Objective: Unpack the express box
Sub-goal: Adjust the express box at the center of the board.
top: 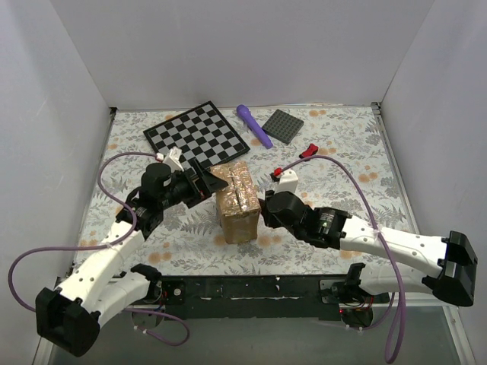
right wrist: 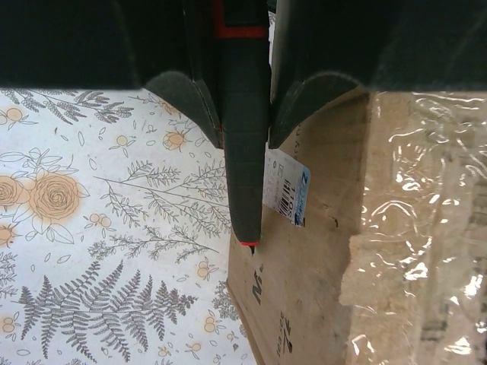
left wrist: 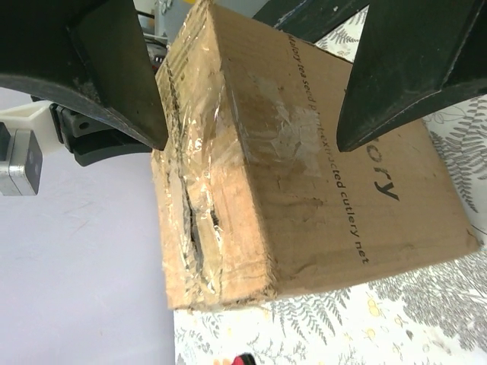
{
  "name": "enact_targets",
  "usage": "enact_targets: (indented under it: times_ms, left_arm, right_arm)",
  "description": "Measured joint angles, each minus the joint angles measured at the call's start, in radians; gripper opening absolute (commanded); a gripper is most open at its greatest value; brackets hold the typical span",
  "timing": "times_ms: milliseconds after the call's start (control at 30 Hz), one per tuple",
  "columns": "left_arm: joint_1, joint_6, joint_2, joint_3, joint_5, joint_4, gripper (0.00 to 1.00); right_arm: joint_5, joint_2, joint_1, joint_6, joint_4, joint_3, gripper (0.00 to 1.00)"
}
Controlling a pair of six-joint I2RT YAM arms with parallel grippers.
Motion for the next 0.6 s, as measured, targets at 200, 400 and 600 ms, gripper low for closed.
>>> enact_targets:
  times_ms: [200,400,600]
  left_arm:
    - [0.046,0.018,-0.054,0.003,0.014,-0.019,0.74]
    - [0.047,0.015,-0.041,-0.008,0.08,-0.001,0.73]
    - [0.056,0.028,-0.038,-0.008,0.102,-0.002,0.57]
  right_arm:
    - [-0.007,-0.024,-0.008,-0.006,0.002,0.0,0.01]
    - [-0.025,0.015,-0.004,-0.003,0.009,0.0,0.01]
    - [-0.002,0.057,0.035,0.0,0.027,0.003,0.01]
